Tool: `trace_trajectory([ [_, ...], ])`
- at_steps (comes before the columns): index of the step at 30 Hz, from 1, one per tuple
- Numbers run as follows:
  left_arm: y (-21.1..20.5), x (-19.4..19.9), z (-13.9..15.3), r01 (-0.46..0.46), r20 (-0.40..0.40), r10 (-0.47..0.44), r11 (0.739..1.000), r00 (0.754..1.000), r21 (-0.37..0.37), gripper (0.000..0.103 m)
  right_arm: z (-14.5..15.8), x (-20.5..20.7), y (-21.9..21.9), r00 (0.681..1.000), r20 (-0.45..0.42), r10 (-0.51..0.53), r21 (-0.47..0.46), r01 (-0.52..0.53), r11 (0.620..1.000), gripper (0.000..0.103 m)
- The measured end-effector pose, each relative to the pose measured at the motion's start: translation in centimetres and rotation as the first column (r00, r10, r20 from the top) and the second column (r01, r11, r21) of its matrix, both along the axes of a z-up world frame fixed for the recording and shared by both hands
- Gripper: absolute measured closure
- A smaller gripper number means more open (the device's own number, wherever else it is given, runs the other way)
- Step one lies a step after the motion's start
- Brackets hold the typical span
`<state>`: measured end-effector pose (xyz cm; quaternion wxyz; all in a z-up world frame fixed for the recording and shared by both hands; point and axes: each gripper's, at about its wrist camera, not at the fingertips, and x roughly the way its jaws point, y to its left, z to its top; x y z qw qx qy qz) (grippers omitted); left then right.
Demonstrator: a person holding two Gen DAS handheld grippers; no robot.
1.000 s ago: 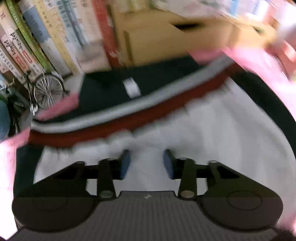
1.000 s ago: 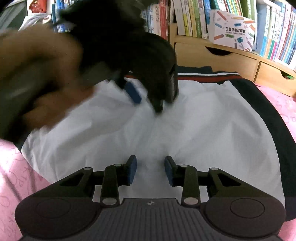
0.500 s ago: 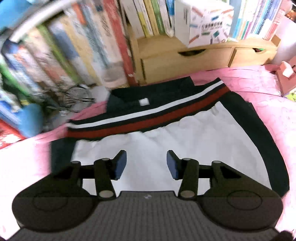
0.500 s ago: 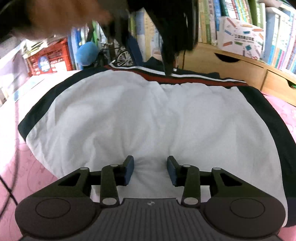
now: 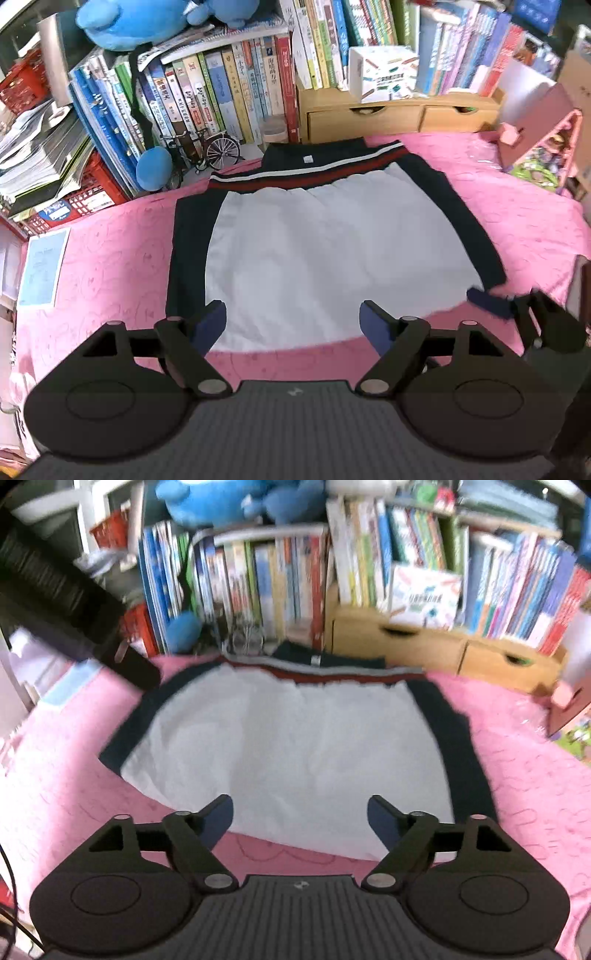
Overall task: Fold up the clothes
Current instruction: 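Pull both grippers back from the folded jacket, then reach the right gripper to the navy side edge and grasp it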
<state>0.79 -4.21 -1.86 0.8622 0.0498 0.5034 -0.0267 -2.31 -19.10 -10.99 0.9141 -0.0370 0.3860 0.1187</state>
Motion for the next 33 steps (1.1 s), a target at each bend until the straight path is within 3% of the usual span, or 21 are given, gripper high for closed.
trace_trajectory([
  [8,2.3,-4.3,0.5,-0.021,-0.004,0.02,0.994,1.0,-0.11,0.022,2.2,-3.7,2.0,1.0,0.026,-0.015,-0.023,0.016,1.0,0.016],
  [23,4.7,-6.8,-0.1,-0.001,-0.023,-0.003,0.985,1.0,-0.173,0.022,3.5,-8.2,4.7,0.999,0.043,-0.015,-0.096,0.02,0.995,0.011],
  [29,4.8,-6.2,-0.7,-0.01,-0.021,0.006,0.984,1.0,-0.176,0.022,3.1,-7.7,3.6,0.998,0.017,-0.061,-0.062,0.062,0.996,0.01],
  [33,5.6,-4.9,-2.4,-0.08,-0.026,0.076,0.984,0.997,-0.16,0.022,2.5,-6.6,1.2,0.991,-0.017,-0.136,0.004,0.136,0.991,0.006],
])
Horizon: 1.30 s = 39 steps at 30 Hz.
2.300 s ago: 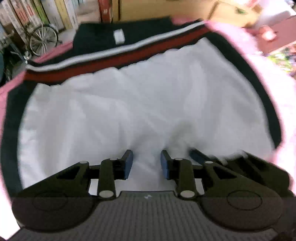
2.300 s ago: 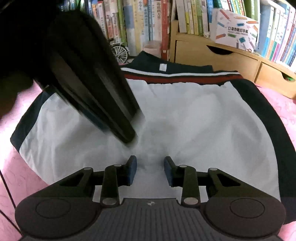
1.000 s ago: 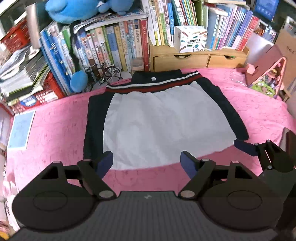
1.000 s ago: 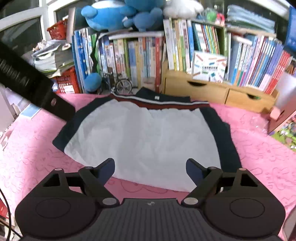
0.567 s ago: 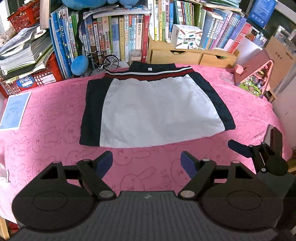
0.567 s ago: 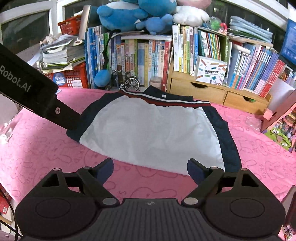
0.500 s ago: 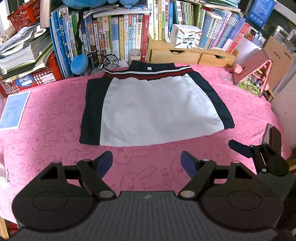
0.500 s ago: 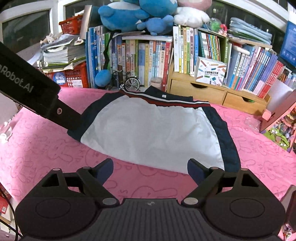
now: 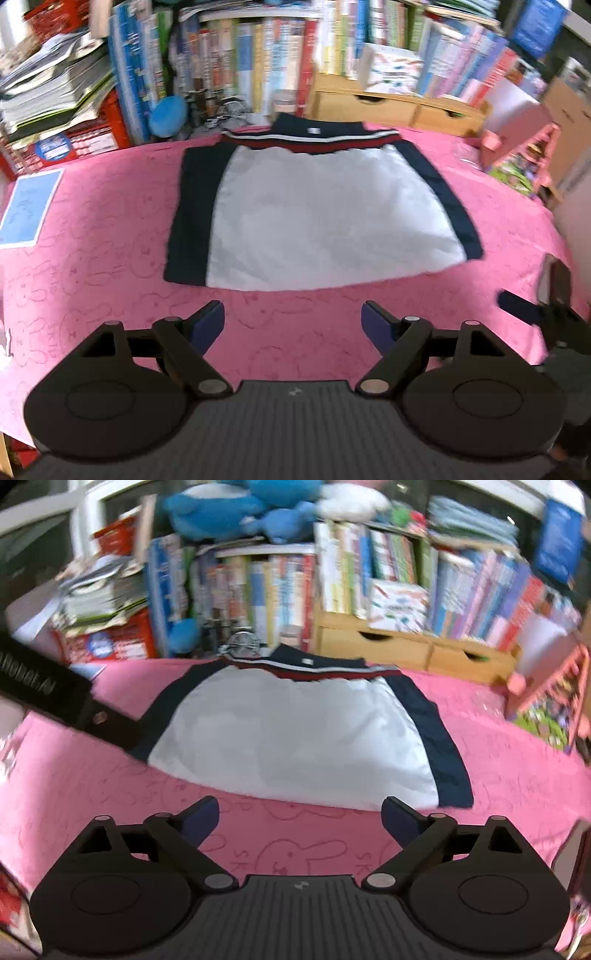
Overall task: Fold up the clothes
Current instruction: 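Reach the right gripper to the navy side edge and grasp it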
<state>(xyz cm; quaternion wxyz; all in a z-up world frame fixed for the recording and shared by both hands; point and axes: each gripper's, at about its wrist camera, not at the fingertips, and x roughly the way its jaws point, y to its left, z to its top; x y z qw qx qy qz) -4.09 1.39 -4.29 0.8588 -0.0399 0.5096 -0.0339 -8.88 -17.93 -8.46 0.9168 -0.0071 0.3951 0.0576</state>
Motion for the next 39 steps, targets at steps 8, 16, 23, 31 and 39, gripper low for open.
trace_trajectory([
  [8,1.0,4.1,-5.4,-0.198,-0.06,0.201,0.979,0.978,0.056,0.022,-3.7,3.8,-10.9,0.948,-0.157,-0.277,0.247,0.309,0.918,0.008],
  [16,1.9,9.0,-12.0,-0.345,-0.054,0.383,0.878,0.922,0.331,0.022,-9.0,9.5,-18.8,0.905,-0.248,-0.346,0.299,0.411,0.861,0.014],
  [23,6.6,9.8,-15.0,-0.423,-0.11,0.507,0.804,0.855,0.418,0.014,-11.6,11.8,-21.4,0.865,-0.316,-0.389,0.321,0.483,0.814,0.019],
  [31,7.5,10.3,-15.4,-0.378,-0.119,0.478,0.803,0.87,0.461,0.0,-12.9,15.0,-18.9,0.869,-0.316,-0.38,0.298,0.471,0.83,0.042],
  [39,9.3,10.1,-15.4,-0.355,-0.174,0.457,0.836,0.872,0.418,0.0,-10.8,13.4,-20.4,0.869,-0.28,-0.409,0.17,0.464,0.869,0.08],
])
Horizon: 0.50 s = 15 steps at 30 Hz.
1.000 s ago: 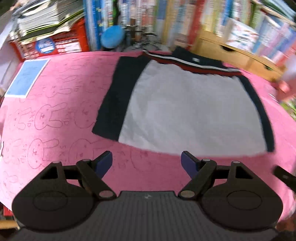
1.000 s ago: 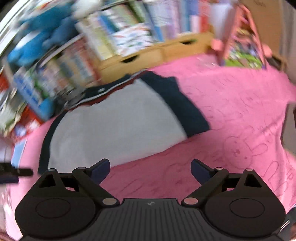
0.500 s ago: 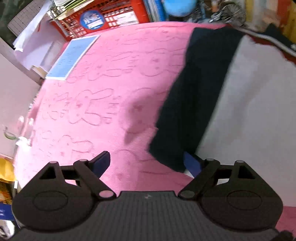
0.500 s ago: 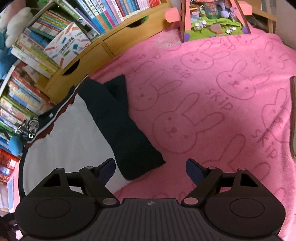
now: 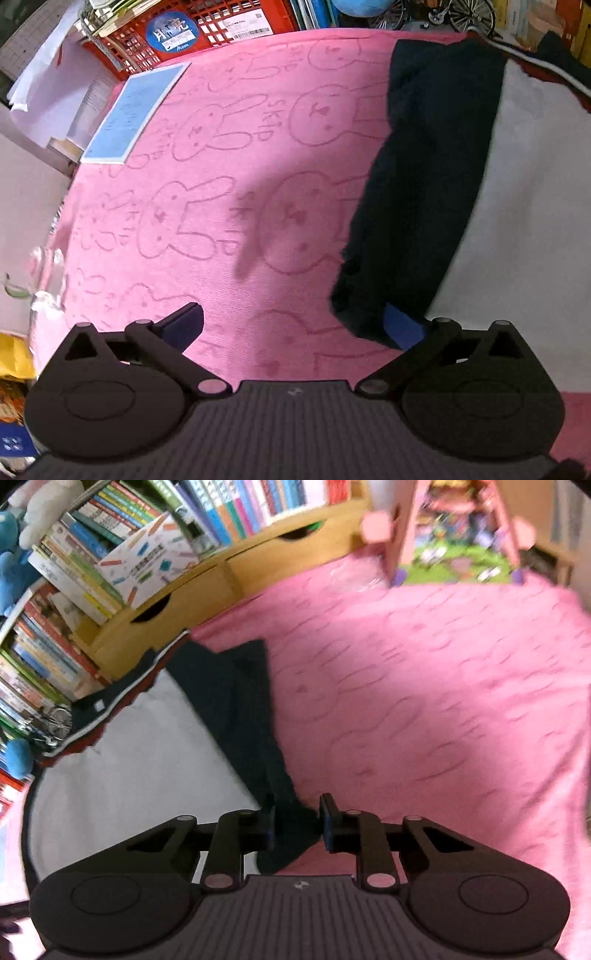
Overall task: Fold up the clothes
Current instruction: 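Reach the right gripper to the navy side edge and grasp it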
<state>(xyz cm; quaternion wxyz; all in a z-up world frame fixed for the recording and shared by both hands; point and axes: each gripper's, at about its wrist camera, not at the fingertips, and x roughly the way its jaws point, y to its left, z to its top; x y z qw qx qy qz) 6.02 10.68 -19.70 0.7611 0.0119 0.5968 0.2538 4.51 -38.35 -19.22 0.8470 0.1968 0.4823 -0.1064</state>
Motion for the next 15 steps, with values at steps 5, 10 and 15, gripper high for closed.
trace_trajectory([
  [5,1.6,-1.2,0.3,-0.024,-0.062,0.027,0.999,0.998,0.043,0.012,-0.9,-2.0,-4.5,0.989,-0.104,-0.102,-0.108,0.091,0.99,0.084],
  [10,0.4,-4.2,2.8,0.02,0.011,-0.022,0.993,1.0,0.119,0.016,1.6,-3.7,-1.2,0.992,-0.022,0.127,-0.302,-0.128,0.945,0.047],
  [15,-9.5,-5.5,4.3,0.551,0.052,-0.586,0.785,0.808,0.282,0.015,-0.3,-6.2,9.5,0.729,-0.128,0.672,-0.646,-0.575,0.502,0.043],
])
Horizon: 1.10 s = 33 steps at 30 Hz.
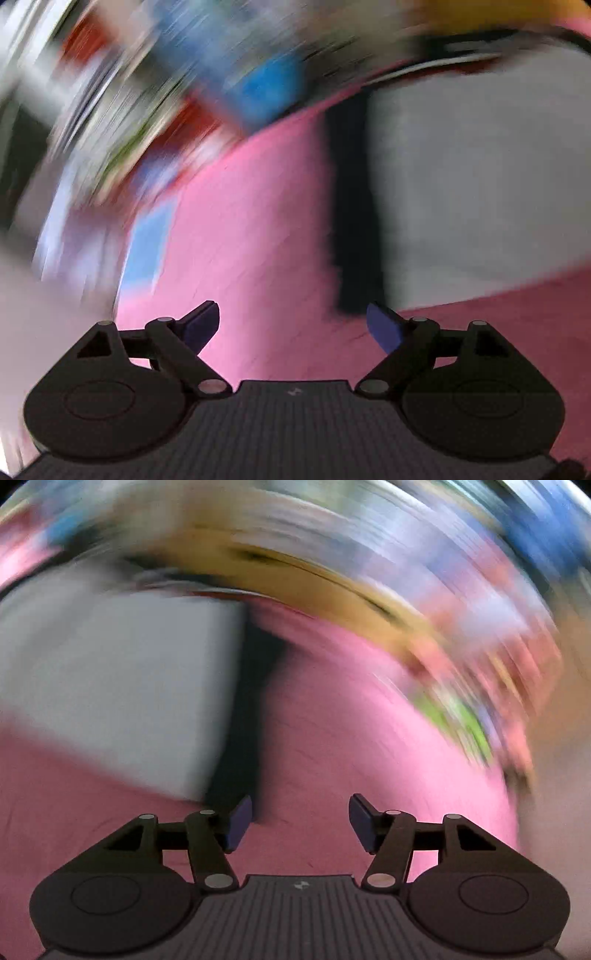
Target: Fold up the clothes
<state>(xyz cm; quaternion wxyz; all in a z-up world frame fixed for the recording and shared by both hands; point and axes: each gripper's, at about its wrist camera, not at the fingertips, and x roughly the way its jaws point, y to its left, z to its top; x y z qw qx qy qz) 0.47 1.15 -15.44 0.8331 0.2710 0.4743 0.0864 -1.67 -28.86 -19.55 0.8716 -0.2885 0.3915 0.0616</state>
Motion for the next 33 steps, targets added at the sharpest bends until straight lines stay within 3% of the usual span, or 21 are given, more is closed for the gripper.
trace_trajectory([
  [1,-1.9,-0.3,-0.1,0.126,-0.001,-0.126,0.992,0.992,0.009,0.015,-0.8,-0.7,2.1,0.988,0.011,0.153,-0.055,-0.152,0.987,0.043],
  [3,-5.1,-0.9,-0.5,0.346,-0.007,-0.346,0.937,0.938,0.041,0.015,-2.4,-1.5,5.1,0.92,0.024,0.39,-0.15,-0.383,0.912,0.041],
  [7,-8.5,-1.7,-1.5,0.592,-0.013,-0.592,0.804,0.806,0.059,0.015,-5.0,-1.0,8.5,0.769,0.003,0.639,-0.254,-0.617,0.744,0.043],
  [8,-9.0,-1.8,-2.1,0.626,-0.016,-0.627,0.776,0.779,0.07,0.015,-5.1,-0.4,8.9,0.754,-0.006,0.657,-0.248,-0.638,0.729,0.056],
  [9,-9.5,-1.8,-2.6,0.657,-0.018,-0.658,0.749,0.753,0.083,0.015,-5.0,0.4,9.1,0.75,-0.015,0.662,-0.229,-0.647,0.727,0.062],
  [10,-9.9,-1.9,-3.1,0.686,-0.022,-0.688,0.721,0.725,0.095,0.015,-4.4,1.4,9.1,0.766,-0.016,0.642,-0.182,-0.634,0.752,0.074],
  [13,-10.7,-1.9,-5.1,0.748,-0.016,-0.752,0.653,0.659,0.123,0.015,-1.9,4.0,8.7,0.837,0.01,0.546,-0.028,-0.546,0.837,0.077],
  [14,-10.9,-1.6,-5.5,0.749,-0.015,-0.755,0.649,0.656,0.133,0.015,-1.3,4.3,8.5,0.847,0.02,0.532,-0.001,-0.532,0.847,0.077],
  [16,-11.2,-0.8,-6.2,0.745,-0.014,-0.752,0.651,0.659,0.145,0.027,-0.2,4.7,8.1,0.853,0.037,0.52,0.036,-0.522,0.852,0.077],
  [17,-11.0,0.1,-6.4,0.729,-0.015,-0.735,0.67,0.678,0.14,0.049,-0.3,4.3,8.1,0.841,0.047,0.539,0.014,-0.54,0.842,0.075],
  [18,-10.8,1.0,-6.3,0.708,-0.014,-0.712,0.695,0.702,0.122,0.06,-0.9,3.6,8.1,0.819,0.056,0.571,-0.034,-0.57,0.821,0.073],
  [21,-9.4,3.0,-4.0,0.651,0.029,-0.651,0.759,0.759,-0.012,0.066,-2.7,1.1,8.3,0.741,0.076,0.667,-0.18,-0.648,0.74,0.055],
  [22,-9.1,3.4,-3.3,0.639,0.043,-0.638,0.768,0.769,-0.041,0.066,-3.4,0.4,8.5,0.715,0.088,0.694,-0.229,-0.664,0.712,0.049],
  [24,-8.9,3.2,-2.4,0.646,0.067,-0.643,0.763,0.763,-0.04,0.067,-4.8,-0.5,9.4,0.671,0.114,0.732,-0.314,-0.675,0.668,0.046],
  [26,-9.0,2.9,-2.3,0.663,0.067,-0.661,0.748,0.748,-0.031,0.067,-6.2,0.2,10.6,0.667,0.132,0.733,-0.363,-0.656,0.662,0.046],
  [27,-8.9,2.8,-2.6,0.675,0.059,-0.673,0.738,0.737,-0.013,0.061,-6.8,0.7,11.0,0.671,0.14,0.728,-0.382,-0.641,0.665,0.046],
  [28,-9.0,2.7,-3.3,0.687,0.045,-0.687,0.727,0.725,0.022,0.056,-7.4,1.4,11.4,0.678,0.139,0.721,-0.404,-0.626,0.667,0.048],
  [30,-9.0,2.7,-5.1,0.698,0.023,-0.706,0.705,0.708,0.127,0.028,-8.0,2.9,11.4,0.699,0.117,0.705,-0.426,-0.606,0.672,0.053],
  [32,-8.4,3.2,-7.2,0.675,-0.015,-0.695,0.693,0.719,0.251,0.026,-8.0,3.9,11.0,0.703,0.09,0.705,-0.412,-0.618,0.669,0.065],
  [33,-7.6,3.8,-8.0,0.647,-0.027,-0.67,0.703,0.741,0.296,0.027,-8.0,4.0,10.8,0.694,0.075,0.716,-0.416,-0.631,0.655,0.07],
])
